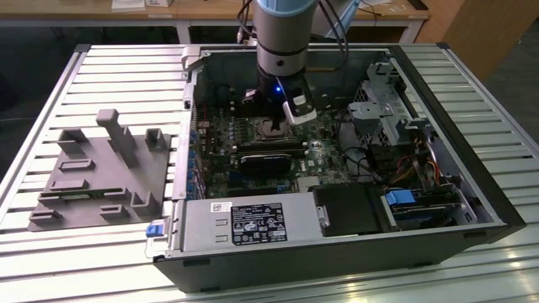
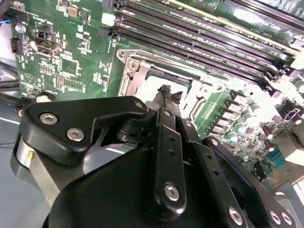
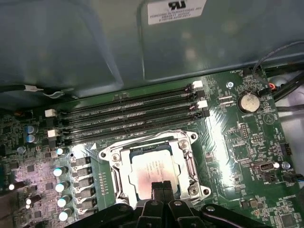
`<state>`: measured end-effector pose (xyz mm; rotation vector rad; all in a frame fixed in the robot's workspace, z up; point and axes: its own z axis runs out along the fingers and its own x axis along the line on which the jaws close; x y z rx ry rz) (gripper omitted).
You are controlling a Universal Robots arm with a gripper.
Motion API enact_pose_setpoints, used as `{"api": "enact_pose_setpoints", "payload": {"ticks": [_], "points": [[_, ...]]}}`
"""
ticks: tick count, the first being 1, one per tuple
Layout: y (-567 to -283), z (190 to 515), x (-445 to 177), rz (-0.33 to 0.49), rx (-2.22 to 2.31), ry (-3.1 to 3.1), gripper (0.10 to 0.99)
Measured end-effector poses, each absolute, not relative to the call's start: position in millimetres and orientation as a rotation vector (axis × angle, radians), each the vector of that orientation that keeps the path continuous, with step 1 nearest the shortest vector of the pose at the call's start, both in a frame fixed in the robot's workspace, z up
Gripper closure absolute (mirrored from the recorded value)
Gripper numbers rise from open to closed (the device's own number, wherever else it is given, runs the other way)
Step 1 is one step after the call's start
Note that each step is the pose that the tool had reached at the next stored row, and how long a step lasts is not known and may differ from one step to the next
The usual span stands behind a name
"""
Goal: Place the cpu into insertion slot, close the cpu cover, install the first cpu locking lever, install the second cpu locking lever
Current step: 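Install the second cpu locking lever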
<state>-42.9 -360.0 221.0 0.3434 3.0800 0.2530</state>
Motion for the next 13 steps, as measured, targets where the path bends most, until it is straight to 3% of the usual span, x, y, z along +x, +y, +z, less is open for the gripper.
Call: {"api": "enact_pose_setpoints", "payload": {"ticks": [13], "points": [[-360.0, 227.6, -42.8, 0.253, 0.343, 3.080, 0.980]]}}
